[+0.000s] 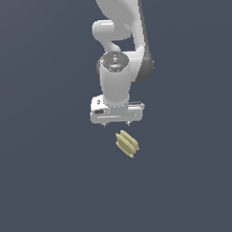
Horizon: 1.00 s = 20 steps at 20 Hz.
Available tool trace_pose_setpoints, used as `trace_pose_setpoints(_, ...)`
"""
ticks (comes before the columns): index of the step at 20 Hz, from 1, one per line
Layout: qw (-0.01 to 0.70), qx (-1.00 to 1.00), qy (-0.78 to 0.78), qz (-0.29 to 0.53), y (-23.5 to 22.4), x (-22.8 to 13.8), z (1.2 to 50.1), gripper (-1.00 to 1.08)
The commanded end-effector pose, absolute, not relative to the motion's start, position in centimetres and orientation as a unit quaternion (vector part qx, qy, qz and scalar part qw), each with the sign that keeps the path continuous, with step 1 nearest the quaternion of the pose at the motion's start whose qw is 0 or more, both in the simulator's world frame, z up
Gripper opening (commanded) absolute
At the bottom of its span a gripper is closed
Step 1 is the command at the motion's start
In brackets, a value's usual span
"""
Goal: Pick up the object and move it to a goal position.
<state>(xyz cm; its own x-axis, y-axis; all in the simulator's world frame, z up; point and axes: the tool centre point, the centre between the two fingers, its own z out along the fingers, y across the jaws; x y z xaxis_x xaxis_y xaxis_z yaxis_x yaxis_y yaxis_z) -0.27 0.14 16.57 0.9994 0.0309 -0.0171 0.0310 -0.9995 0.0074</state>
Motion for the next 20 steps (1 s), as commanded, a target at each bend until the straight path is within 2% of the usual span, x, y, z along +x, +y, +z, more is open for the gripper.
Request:
trace_pose_setpoints(1, 0.004, 1.0, 0.015, -0.009, 0.1, -0.3, 16.6, 1.0)
trace_pose_setpoints(20, -0.014, 1.0, 0.018, -0.001, 2.1, 0.4, 16.9, 1.0)
